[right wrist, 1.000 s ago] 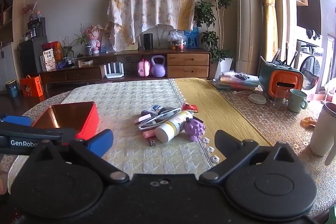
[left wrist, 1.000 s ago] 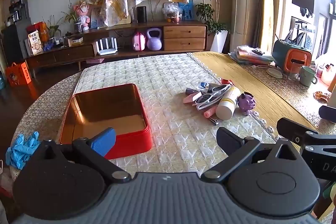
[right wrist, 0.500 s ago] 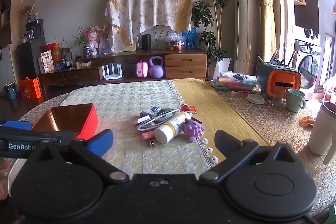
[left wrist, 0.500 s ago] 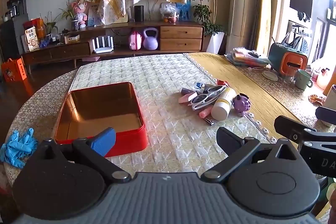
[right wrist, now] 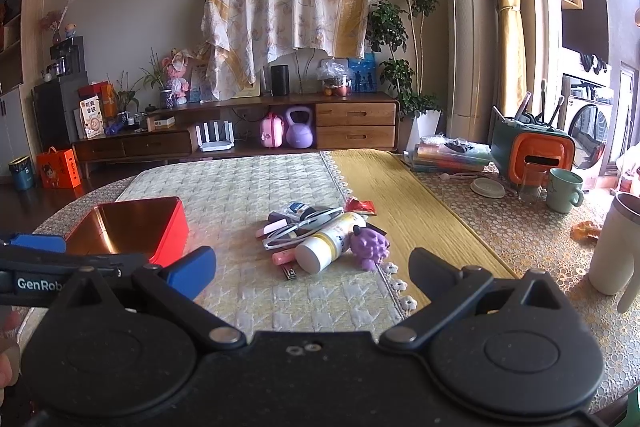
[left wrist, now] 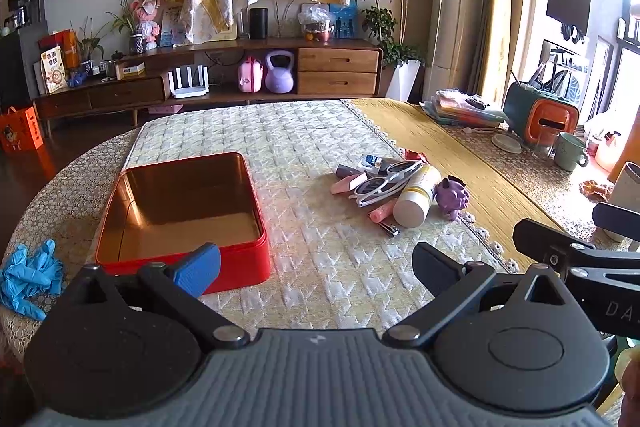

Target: Organize rigid objects

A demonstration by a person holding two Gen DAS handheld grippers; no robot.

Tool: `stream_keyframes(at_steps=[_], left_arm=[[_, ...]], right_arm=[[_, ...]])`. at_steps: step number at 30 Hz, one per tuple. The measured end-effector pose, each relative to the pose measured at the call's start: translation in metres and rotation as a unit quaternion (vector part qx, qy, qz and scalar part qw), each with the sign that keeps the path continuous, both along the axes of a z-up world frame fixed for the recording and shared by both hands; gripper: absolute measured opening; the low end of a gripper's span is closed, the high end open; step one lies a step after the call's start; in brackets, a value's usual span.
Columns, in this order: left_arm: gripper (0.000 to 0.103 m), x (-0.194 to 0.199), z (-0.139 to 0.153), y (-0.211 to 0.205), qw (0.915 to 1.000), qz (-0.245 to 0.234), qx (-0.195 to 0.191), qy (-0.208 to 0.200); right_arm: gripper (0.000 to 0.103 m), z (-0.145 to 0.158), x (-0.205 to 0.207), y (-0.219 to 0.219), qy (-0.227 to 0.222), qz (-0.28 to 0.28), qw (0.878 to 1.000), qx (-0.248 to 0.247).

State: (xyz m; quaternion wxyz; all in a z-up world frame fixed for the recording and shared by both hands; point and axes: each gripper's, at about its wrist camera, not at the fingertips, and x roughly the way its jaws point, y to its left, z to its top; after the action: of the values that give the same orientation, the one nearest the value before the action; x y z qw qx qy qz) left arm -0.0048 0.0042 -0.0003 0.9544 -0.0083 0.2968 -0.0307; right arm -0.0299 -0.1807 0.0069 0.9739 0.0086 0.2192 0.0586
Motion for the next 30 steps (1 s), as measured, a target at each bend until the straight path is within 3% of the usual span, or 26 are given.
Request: stream_keyframes(at_steps=[19,30], left_arm=[[0.103,0.017,-0.009,-0.006,0.9999,-0.011,-0.005,0.012],[0.103,0.062,-0.01,-0.014,0.9996,-0.011,-0.014,0.02]], right_arm=[[0.103,-0.013,0.014,-0.005,0.013,0.0,1.0,0.004],[0.101,-0.025,0.049,-0.025,0.036,0.002,0.999,-0.005]])
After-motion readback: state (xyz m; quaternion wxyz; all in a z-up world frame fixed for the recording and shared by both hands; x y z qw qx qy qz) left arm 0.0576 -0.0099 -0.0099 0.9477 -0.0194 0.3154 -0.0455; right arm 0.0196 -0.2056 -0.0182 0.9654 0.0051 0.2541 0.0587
